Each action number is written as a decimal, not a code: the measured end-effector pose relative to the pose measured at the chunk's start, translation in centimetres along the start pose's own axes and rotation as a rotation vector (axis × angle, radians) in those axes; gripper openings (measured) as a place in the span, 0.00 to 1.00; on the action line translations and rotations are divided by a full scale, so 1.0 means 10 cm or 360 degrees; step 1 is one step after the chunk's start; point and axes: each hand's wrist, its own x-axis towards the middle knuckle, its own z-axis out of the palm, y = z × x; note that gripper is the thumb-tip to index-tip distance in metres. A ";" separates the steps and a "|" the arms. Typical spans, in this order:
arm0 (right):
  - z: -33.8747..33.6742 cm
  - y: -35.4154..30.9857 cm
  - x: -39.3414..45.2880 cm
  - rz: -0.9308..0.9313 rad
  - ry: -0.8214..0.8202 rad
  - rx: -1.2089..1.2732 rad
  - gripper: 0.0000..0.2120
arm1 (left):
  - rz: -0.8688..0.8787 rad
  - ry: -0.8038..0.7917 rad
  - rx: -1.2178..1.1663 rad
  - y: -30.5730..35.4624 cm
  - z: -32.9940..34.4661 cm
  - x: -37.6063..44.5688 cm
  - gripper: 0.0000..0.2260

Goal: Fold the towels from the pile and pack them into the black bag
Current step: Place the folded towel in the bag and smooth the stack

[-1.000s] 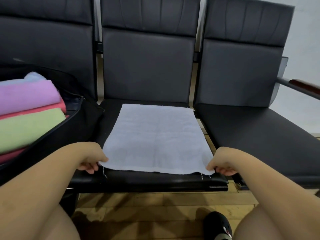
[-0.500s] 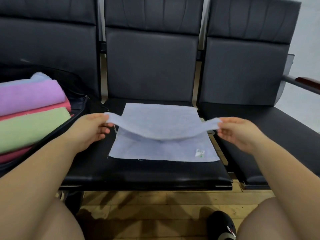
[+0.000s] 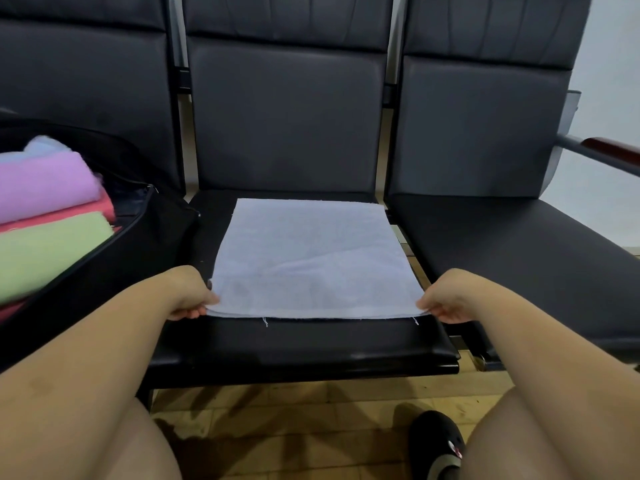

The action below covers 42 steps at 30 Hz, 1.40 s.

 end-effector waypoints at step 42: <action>-1.17 -1.22 -1.48 -0.1424 0.0179 0.1814 0.07 | 0.1115 0.0246 -0.2231 0.69 -1.62 -1.38 0.08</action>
